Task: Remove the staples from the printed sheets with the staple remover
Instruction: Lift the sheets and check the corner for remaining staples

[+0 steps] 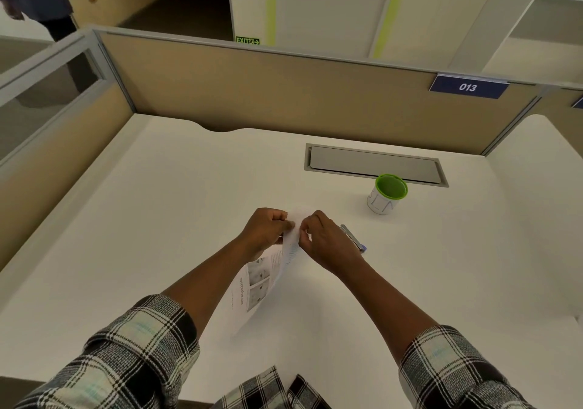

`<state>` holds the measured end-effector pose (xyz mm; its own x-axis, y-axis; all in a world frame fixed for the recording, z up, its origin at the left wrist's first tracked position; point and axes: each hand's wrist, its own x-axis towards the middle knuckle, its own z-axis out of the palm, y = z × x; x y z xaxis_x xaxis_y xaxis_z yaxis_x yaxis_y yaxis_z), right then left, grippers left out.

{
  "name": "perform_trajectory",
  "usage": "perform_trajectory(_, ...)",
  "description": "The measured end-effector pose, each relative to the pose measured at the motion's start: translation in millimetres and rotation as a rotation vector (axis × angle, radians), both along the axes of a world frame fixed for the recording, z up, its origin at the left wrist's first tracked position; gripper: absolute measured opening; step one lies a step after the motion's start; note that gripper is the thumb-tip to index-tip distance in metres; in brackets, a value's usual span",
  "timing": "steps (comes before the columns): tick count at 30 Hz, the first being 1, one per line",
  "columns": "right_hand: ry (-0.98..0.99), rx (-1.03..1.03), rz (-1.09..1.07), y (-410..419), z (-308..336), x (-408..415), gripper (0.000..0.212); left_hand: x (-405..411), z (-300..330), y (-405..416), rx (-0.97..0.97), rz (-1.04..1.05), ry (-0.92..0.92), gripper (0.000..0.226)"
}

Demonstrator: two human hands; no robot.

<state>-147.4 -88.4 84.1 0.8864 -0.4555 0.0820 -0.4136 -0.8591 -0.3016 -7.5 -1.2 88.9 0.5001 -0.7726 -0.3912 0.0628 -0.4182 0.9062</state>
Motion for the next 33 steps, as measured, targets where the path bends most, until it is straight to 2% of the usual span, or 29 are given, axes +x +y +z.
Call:
perform_trajectory(3, -0.04, 0.09, -0.037, 2.6, 0.2, -1.2, 0.021, 1.9, 0.9, 1.7, -0.024, 0.038, 0.09, 0.021)
perform_trajectory(6, -0.088, 0.151, -0.096, 1.1, -1.6, -4.5, 0.02, 3.2, 1.9, 3.0, -0.025, 0.045, 0.102, 0.023)
perform_trajectory(10, -0.171, 0.157, -0.109, 0.6, -9.2, -11.7, 0.014, 3.5, 0.0, 3.4, -0.032, 0.085, 0.117, 0.013)
perform_trajectory(12, -0.19, 0.212, -0.128, 4.3, -11.5, -12.5, 0.021, 2.0, -1.7, 3.9, -0.042, 0.095, 0.141, 0.01)
perform_trajectory(17, -0.128, 0.311, -0.191, 13.4, -10.3, -6.1, 0.054, -5.6, -2.1, -1.0, -0.039, 0.143, 0.165, 0.009)
perform_trajectory(21, -0.12, 0.291, -0.256, 12.2, -13.2, -2.6, 0.035, -7.0, -2.2, -6.2, -0.054, 0.125, 0.287, 0.044)
perform_trajectory(23, -0.124, 0.281, -0.288, 10.1, -10.5, -2.9, 0.027, -8.1, -2.2, -8.4, -0.056, 0.092, 0.276, 0.05)
perform_trajectory(25, -0.121, 0.241, -0.274, 7.8, -6.5, -5.3, 0.023, -8.0, -5.9, -11.6, -0.053, 0.02, 0.079, 0.053)
perform_trajectory(28, -0.124, 0.172, -0.274, 2.8, -3.2, -8.8, 0.021, -3.1, -12.8, -17.0, -0.037, -0.112, -0.491, 0.065)
perform_trajectory(30, -0.13, 0.174, -0.285, -0.7, -3.6, -8.4, 0.022, 2.6, -15.1, -19.6, -0.032, -0.185, -0.784, 0.071)
perform_trajectory(32, -0.128, 0.153, -0.272, -4.1, -4.2, -7.5, 0.022, 7.8, -14.4, -21.5, -0.022, -0.272, -0.936, 0.073)
perform_trajectory(33, -0.131, 0.149, -0.265, -5.8, -4.6, -7.2, 0.022, 11.1, -13.3, -23.5, -0.02, -0.307, -0.949, 0.069)
